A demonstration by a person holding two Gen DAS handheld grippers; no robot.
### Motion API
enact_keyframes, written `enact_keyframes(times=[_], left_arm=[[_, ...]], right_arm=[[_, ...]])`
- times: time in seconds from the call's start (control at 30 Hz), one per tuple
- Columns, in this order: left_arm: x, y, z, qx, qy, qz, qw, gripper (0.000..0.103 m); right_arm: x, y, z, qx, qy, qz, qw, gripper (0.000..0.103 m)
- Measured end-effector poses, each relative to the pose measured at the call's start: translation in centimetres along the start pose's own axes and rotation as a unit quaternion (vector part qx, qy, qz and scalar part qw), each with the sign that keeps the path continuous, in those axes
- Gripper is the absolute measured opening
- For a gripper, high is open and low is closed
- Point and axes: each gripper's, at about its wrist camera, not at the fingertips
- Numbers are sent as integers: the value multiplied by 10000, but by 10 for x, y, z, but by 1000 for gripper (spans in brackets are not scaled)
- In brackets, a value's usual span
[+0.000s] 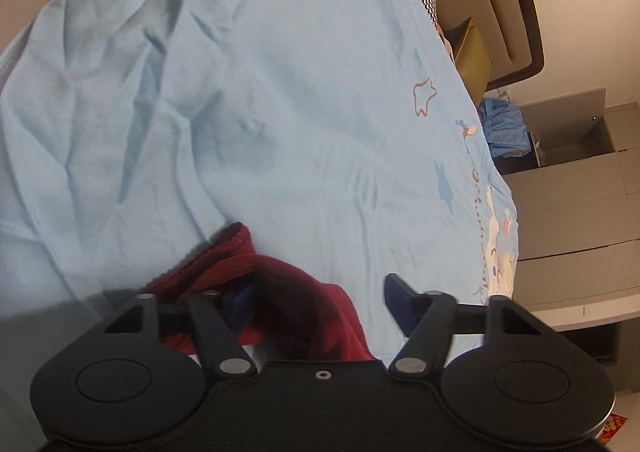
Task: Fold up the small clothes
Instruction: 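Grasp the other sleeve cuff with the left tool and lift it, then lay the held sleeve across the sweater body with the left tool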
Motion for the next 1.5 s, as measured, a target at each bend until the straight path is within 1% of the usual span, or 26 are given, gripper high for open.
enact_keyframes(times=[0.03, 0.07, 0.1, 0.13, 0.17, 0.23, 0.33, 0.4, 0.43, 0.47, 0.53, 0.63, 0.67, 0.73, 0.8, 0.83, 0.93, 0.97, 1.07, 1.1, 1.2, 1.3, 1.33, 1.4, 1.43, 1.5], left_arm=[[0, 0, 0, -27, -47, 12, 10000, 48], [4, 0, -2, -79, -112, 44, 9999, 34], [6, 0, -3, -140, -164, 83, 9997, 26], [7, 0, -2, -208, -180, 120, 9995, 23], [11, 1, -1, -301, -174, 150, 9993, 17], [15, 1, 7, -531, -61, 223, 9983, 14], [20, 1, 28, -974, 460, 306, 9937, 12], [22, 1, 52, -1518, 839, 387, 9841, 7], [24, 3, 68, -1886, 991, 434, 9761, 7], [26, 6, 83, -2259, 1148, 479, 9662, 7], [32, 18, 114, -3034, 1513, 517, 9394, 7], [43, 48, 154, -4022, 2028, 400, 8919, 8], [45, 61, 166, -4334, 2169, 311, 8741, 8], [51, 90, 183, -4859, 2354, 194, 8415, 8], [53, 123, 195, -5264, 2546, 81, 8112, 8], [54, 137, 200, -5390, 2635, -5, 8000, 8], [49, 189, 205, -5757, 2932, -427, 7621, 8], [47, 207, 206, -5898, 2992, -561, 7480, 9], [35, 265, 198, -6349, 3136, -990, 6990, 10], [31, 282, 195, -6444, 3168, -1160, 6863, 10], [8, 326, 174, -6606, 3194, -1762, 6561, 10], [-15, 357, 154, -6738, 3018, -2296, 6342, 13], [-19, 367, 147, -6754, 2964, -2457, 6290, 14], [-26, 379, 133, -6757, 2873, -2742, 6210, 21], [-28, 383, 127, -6771, 2842, -2858, 6157, 21], [-29, 390, 119, -6821, 2828, -3018, 6031, 30]], right_arm=[[0, 1, 0, -15, -4, -6, 10000, 103], [-1, 0, 1, -29, -8, -15, 10000, 103], [-1, 1, 0, -41, -9, -19, 10000, 103], [-1, 1, 0, -53, -10, -20, 10000, 103], [-1, 1, 0, -66, -11, -23, 10000, 103], [-1, 2, 1, -96, -17, -32, 9999, 103], [-1, 2, 1, -128, -24, -49, 9999, 103], [-1, 2, 1, -123, -22, -52, 9999, 103], [-1, 2, 1, -117, -23, -52, 9999, 103], [-1, 2, 1, -115, -27, -54, 9999, 103], [0, 2, 2, -126, -38, -61, 9999, 103], [-1, 2, 2, -148, -53, -71, 9999, 103], [-1, 2, 2, -151, -58, -72, 9998, 103], [-1, 2, 3, -159, -74, -79, 9998, 103], [-1, 1, 3, -156, -101, -90, 9998, 103], [-1, 0, 5, -152, -120, -88, 9998, 103], [1, -3, 10, -176, -128, -39, 9998, 103], [2, -4, 13, -197, -100, -11, 9998, 103], [4, -6, 25, -313, -11, 50, 9995, 103], [4, -6, 31, -361, 38, 58, 9993, 103], [4, -5, 46, -487, 249, 41, 9985, 103], [4, 1, 63, -631, 460, -38, 9969, 103], [4, 3, 69, -674, 537, -77, 9962, 103], [5, 8, 79, -752, 680, -148, 9947, 103], [5, 11, 85, -793, 748, -188, 9939, 103], [6, 17, 94, -877, 853, -269, 9921, 103]])
Point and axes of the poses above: each gripper's, at about its wrist camera, not at the fingertips, and x roughly against the way its jaws point, z to its right, y to its underside, and after that the axes turned 14 degrees about y, right-handed
